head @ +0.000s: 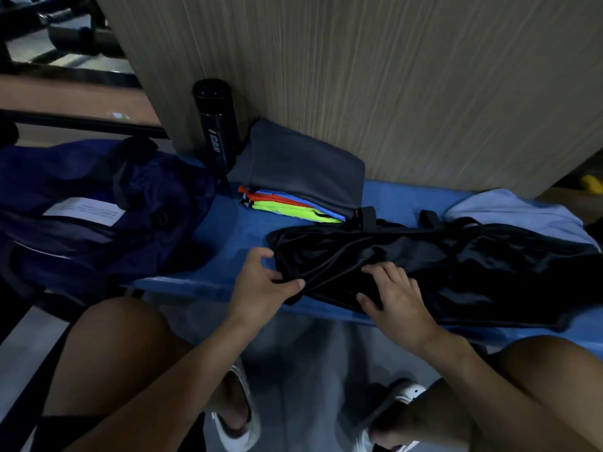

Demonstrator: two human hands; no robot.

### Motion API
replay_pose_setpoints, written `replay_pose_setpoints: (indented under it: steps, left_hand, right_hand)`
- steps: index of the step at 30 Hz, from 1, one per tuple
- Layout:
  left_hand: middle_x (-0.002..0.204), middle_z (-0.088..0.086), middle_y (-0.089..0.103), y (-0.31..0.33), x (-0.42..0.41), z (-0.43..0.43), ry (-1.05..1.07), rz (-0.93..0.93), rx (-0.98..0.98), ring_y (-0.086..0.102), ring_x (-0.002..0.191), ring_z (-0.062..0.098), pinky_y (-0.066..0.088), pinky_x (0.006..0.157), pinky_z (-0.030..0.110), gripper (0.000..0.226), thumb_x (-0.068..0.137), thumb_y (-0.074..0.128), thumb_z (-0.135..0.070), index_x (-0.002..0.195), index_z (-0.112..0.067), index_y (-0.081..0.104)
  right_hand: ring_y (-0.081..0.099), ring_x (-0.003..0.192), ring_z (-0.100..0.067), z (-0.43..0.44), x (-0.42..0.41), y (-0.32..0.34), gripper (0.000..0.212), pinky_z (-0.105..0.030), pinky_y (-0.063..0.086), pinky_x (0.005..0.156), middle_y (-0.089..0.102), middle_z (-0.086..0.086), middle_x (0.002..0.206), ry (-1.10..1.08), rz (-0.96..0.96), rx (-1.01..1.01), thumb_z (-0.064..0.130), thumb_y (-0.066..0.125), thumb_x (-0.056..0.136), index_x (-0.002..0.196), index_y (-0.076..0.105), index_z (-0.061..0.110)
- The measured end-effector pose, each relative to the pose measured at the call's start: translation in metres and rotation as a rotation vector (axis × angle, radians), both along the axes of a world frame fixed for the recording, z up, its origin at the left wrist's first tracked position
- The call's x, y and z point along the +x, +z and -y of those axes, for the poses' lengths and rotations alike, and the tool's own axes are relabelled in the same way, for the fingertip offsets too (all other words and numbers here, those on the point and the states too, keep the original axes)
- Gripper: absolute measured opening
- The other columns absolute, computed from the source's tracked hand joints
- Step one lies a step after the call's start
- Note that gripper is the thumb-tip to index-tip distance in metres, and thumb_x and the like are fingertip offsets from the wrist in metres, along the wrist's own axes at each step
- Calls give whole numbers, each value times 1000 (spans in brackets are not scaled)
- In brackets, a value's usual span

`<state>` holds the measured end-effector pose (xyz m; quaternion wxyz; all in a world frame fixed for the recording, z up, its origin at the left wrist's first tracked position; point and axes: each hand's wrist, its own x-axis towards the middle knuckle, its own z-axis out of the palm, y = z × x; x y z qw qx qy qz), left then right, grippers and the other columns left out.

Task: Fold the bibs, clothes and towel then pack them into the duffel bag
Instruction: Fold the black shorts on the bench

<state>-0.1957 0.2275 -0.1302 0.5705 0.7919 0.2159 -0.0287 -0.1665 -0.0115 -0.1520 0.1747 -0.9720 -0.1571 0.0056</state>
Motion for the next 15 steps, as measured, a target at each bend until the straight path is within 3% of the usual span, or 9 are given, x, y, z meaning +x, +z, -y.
replay_pose_setpoints:
  steps: [7,9,12,15]
  left_hand:
    - [82,2,65,-3,1,-3,-11,68,92,67,74,19,59,73,42,53,81,75,-4,121,-26,47]
    - [80,3,67,-2,1,-10,-35,75,154,67,75,16,58,69,35,49,83,72,-4,119,-27,48]
    - [82,3,66,0,2,-24,-62,89,248,65,77,11,45,59,19,46,87,65,0,115,-31,46]
    - [77,8,61,5,6,-38,-47,130,311,58,69,12,41,56,15,42,88,57,6,111,-26,45]
  right_hand:
    - [41,122,-19,0,2,2,46,-33,28,101,46,2,130,2,-6,-3,36,61,91,134,50,22]
    - [40,123,-18,2,2,1,45,-32,28,100,46,2,130,10,-10,-8,36,60,92,134,50,22]
    - [41,122,-18,4,3,2,44,-31,28,100,46,3,130,16,-15,2,35,60,93,134,51,22]
    - [40,121,-18,3,4,1,43,-32,29,99,46,3,128,15,-20,-6,35,60,92,133,51,22]
